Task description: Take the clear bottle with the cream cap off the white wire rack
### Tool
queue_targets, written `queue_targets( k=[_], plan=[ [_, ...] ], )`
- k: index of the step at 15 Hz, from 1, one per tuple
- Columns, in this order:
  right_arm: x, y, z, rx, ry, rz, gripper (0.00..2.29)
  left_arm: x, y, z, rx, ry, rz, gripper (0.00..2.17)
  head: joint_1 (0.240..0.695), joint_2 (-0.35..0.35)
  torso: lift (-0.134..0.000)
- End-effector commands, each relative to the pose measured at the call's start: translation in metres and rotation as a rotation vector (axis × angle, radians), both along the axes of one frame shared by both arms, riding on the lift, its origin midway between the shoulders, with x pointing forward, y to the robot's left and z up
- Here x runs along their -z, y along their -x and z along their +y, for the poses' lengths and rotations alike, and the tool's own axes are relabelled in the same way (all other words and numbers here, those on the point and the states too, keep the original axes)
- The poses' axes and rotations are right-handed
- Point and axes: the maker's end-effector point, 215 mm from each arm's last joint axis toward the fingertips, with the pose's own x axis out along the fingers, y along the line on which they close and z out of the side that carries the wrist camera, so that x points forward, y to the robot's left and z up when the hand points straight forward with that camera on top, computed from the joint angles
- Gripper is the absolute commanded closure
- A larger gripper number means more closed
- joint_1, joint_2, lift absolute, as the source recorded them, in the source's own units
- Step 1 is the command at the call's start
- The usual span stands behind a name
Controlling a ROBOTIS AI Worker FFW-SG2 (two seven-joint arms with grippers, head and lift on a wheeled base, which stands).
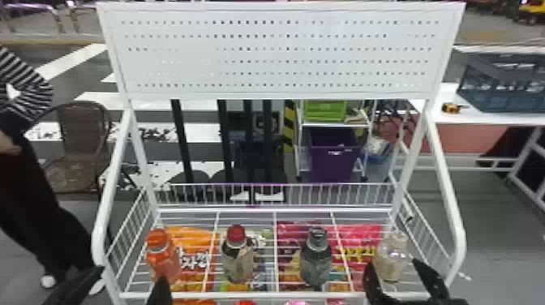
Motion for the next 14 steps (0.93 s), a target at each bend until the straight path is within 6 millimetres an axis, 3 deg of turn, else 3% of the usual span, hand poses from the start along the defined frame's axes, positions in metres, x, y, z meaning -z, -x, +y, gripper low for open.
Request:
queue_targets(
  k=[1, 5, 6, 7, 9, 12, 14],
  plan=[
    [0.003, -0.014, 0.003, -0.002, -0.002, 0.015, 0.11, 0.004, 0.002, 0.001, -0.001, -0.006, 0.011, 0.13, 0.499, 0.000, 0.000],
    [0.006, -0.024, 0.000, 0.003, -0.009, 0.034, 0.36, 0.002, 0.004, 0.000, 0.001, -0.008, 0.007, 0.13, 0.499, 0.000, 0.000],
    [0.004, -0.024, 0.000, 0.001, -0.018, 0.031, 0.60, 0.002, 0.005, -0.001, 0.002, -0.007, 0.008, 0.13, 0.499, 0.000, 0.000],
    [0.002, -0.024, 0.000, 0.000, -0.019, 0.028, 0.71, 0.002, 0.004, -0.001, 0.002, -0.007, 0.008, 0.13, 0.499, 0.000, 0.000],
    [0.001, -0.018, 0.001, -0.001, -0.020, 0.031, 0.71, 0.000, 0.002, -0.001, 0.002, -0.006, 0.002, 0.13, 0.499, 0.000, 0.000],
    [-0.017, -0.010, 0.001, 0.000, -0.025, 0.020, 0.71, 0.000, 0.000, -0.003, 0.005, -0.003, 0.003, 0.13, 0.499, 0.000, 0.000],
    [-0.013, 0.006, -0.002, 0.009, -0.046, 0.068, 0.71, -0.001, -0.003, -0.003, 0.005, -0.004, 0.001, 0.13, 0.499, 0.000, 0.000]
  ],
)
